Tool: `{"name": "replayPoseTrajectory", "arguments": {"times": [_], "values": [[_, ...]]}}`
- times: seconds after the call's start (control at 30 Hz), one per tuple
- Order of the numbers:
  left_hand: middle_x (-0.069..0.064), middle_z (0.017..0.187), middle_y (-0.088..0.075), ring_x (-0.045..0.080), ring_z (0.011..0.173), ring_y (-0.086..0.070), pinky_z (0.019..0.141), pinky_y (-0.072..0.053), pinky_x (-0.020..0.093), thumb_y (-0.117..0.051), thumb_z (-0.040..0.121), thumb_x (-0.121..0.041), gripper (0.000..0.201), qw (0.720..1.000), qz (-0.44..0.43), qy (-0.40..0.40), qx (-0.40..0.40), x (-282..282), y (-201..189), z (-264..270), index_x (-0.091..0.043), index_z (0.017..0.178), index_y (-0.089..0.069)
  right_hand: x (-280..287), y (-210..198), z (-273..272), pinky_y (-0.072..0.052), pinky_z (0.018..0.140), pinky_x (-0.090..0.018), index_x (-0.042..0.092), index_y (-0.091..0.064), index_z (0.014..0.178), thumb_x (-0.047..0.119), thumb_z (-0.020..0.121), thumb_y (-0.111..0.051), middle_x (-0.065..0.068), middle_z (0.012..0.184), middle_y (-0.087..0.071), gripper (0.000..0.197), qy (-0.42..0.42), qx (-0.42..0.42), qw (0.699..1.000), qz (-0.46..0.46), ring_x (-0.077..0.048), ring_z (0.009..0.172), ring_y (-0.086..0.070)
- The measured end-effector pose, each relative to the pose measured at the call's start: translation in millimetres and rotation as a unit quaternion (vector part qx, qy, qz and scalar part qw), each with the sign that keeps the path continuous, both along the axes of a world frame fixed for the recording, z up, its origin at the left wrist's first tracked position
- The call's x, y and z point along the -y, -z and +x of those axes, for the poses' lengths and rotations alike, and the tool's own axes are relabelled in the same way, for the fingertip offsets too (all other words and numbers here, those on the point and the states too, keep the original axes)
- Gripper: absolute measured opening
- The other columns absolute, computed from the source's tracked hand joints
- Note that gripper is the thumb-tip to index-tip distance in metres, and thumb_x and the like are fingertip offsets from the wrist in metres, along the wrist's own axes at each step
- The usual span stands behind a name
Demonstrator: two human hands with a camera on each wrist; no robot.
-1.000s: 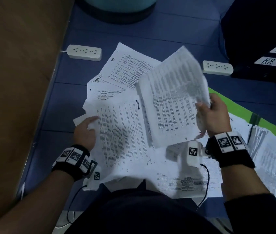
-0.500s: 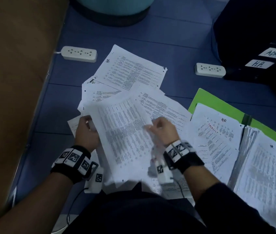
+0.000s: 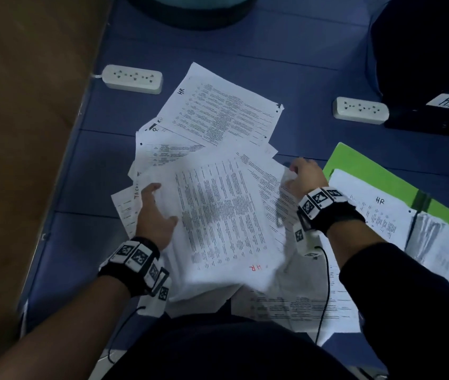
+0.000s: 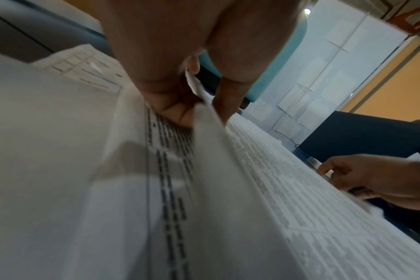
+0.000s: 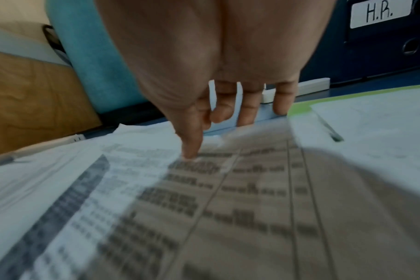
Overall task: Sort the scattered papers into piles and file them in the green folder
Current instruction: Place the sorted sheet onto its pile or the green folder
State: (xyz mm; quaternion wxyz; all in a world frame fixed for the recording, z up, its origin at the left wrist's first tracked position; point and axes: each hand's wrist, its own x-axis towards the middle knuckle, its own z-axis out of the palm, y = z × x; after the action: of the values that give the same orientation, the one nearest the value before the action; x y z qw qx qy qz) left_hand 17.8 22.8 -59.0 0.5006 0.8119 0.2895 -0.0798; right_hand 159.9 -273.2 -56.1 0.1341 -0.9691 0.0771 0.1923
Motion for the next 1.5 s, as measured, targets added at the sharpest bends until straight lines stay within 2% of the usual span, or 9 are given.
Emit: {"name": "replayPoseTrajectory", "arguments": {"times": [0.1,0.27,0.53,0.67,0.93,1.07,1.23,1.33,1.5], "values": [[-0.006,0.106,-0.058,0.01,0.081,-0.058,0.07,-0.047,0.01,-0.044,0.082,0.014,0.056,0.999,0.024,0.044,0.006,-11,0,-5,-0.022,0.125,-0.05,3,-4,-11,-0.043,0.093,-0.036,0.014,-0.046,0.131,0.025,0.076,-0.078,-0.015,0.129,-0.046,0.064,0.017,-0.062,0.998,0.025,-0.032,0.116,-0.05],[-0.004,0.106,-0.064,0.021,0.107,-0.059,0.095,-0.048,0.035,-0.035,0.082,0.014,0.056,0.999,0.027,0.022,0.014,-32,3,-13,-0.034,0.086,-0.064,10,-31,-30,-0.04,0.071,-0.029,0.011,-0.061,0.096,0.013,0.087,-0.052,-0.014,0.096,-0.064,0.012,0.017,0.003,0.999,0.029,-0.034,0.097,-0.059],[-0.001,0.094,-0.065,0.021,0.078,-0.062,0.063,-0.047,0.02,-0.043,0.085,0.009,0.042,0.999,-0.015,-0.044,0.006,-40,-8,-22,-0.023,0.08,-0.069,53,-129,-81,-0.049,0.063,-0.029,0.02,-0.063,0.09,0.02,0.087,-0.058,0.003,0.071,-0.061,0.006,0.141,0.194,0.931,0.275,-0.015,0.062,-0.057],[0.003,0.09,-0.067,0.024,0.098,-0.062,0.084,-0.043,0.026,-0.055,0.095,-0.019,0.024,0.997,-0.065,-0.051,0.014,-31,-14,-20,-0.021,0.074,-0.068,26,-120,-104,-0.04,0.046,-0.012,0.016,-0.062,0.097,0.008,0.089,-0.057,0.001,0.07,-0.059,0.013,0.156,0.146,0.891,0.401,0.004,0.046,-0.05],[0.011,0.111,-0.063,0.025,0.104,-0.056,0.09,-0.04,0.037,-0.037,0.09,-0.064,0.055,0.991,-0.113,-0.061,0.036,-21,-29,-18,-0.02,0.087,-0.069,-75,-20,-148,-0.046,0.057,-0.025,0.022,-0.06,0.094,0.015,0.092,-0.056,0.002,0.07,-0.061,0.008,0.105,-0.017,0.935,0.337,-0.019,0.063,-0.056],[0.009,0.096,-0.066,0.032,0.095,-0.062,0.09,-0.048,0.05,-0.042,0.056,-0.094,0.074,0.99,-0.104,-0.096,0.002,-31,-23,-21,-0.024,0.073,-0.063,-93,-23,-149,-0.042,0.044,-0.011,0.013,-0.053,0.122,0.018,0.097,-0.051,0.006,0.066,-0.056,0.025,0.063,-0.039,0.945,0.318,-0.008,0.053,-0.053],[0.01,0.11,-0.065,0.029,0.099,-0.062,0.088,-0.051,0.043,-0.067,0.086,-0.015,0.027,0.998,-0.005,-0.053,-0.018,-41,-21,-28,-0.008,0.112,-0.06,-97,-24,-138,-0.046,0.062,-0.019,0.024,-0.054,0.093,0.047,0.088,-0.061,0.004,0.087,-0.059,0.025,-0.015,-0.076,0.957,0.279,-0.009,0.073,-0.055],[0.011,0.122,-0.061,0.031,0.109,-0.059,0.095,-0.048,0.049,-0.066,0.083,-0.004,0.041,0.995,0.004,-0.094,-0.04,-58,-16,-34,-0.009,0.122,-0.054,-87,-11,-117,-0.046,0.095,-0.042,0.02,-0.049,0.129,0.052,0.08,-0.066,-0.003,0.133,-0.049,0.061,0.016,-0.014,0.99,0.139,-0.024,0.114,-0.051],[0.012,0.124,-0.058,0.031,0.111,-0.057,0.091,-0.047,0.044,-0.064,0.084,0.002,0.041,0.991,-0.017,-0.135,-0.017,-76,-19,-50,-0.009,0.119,-0.048,-92,-3,-104,-0.038,0.093,-0.037,0.023,-0.041,0.131,0.04,0.082,-0.068,-0.004,0.125,-0.056,0.059,-0.049,-0.07,0.996,-0.035,-0.025,0.115,-0.051]]}}
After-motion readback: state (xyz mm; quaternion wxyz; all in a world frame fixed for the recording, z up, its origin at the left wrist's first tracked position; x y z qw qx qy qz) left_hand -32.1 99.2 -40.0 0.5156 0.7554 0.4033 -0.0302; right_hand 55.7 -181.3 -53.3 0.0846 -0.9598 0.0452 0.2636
